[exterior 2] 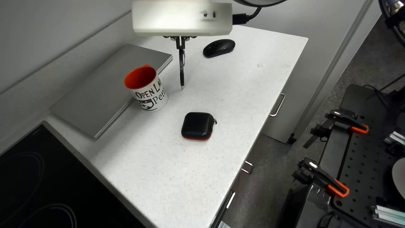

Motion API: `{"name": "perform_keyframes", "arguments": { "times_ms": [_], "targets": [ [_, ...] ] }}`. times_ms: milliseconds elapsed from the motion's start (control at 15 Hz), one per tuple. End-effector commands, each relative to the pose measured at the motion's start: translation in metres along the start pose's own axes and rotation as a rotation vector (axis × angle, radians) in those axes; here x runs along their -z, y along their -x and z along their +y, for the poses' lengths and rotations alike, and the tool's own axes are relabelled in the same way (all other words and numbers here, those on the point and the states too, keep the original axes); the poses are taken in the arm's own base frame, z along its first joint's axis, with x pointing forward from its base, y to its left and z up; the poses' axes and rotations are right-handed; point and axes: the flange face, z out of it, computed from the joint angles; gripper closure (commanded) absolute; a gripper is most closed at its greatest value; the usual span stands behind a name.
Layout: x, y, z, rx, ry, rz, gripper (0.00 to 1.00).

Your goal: Remove the pen from the mug cup and put it on the table

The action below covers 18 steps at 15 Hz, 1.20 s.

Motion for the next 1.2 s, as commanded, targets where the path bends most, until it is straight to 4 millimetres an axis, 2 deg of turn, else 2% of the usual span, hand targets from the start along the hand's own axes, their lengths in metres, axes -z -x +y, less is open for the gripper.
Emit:
{"name": "perform_keyframes", "arguments": {
  "times_ms": [0,533,867,1133],
  "targets": [
    [-0.019,-0.002,-0.010,-0.003,0.058,-0.010,0.61],
    [-0.041,-0.007,-0.013,-0.014,0.095,-0.032,0.01],
    [-0.048,-0.019,-0.005,-0.034,0.116,-0.022,0.00],
    [-0.049,-0.018,0.003,-0.025,0.097,-0.027,0.00]
  ]
}}
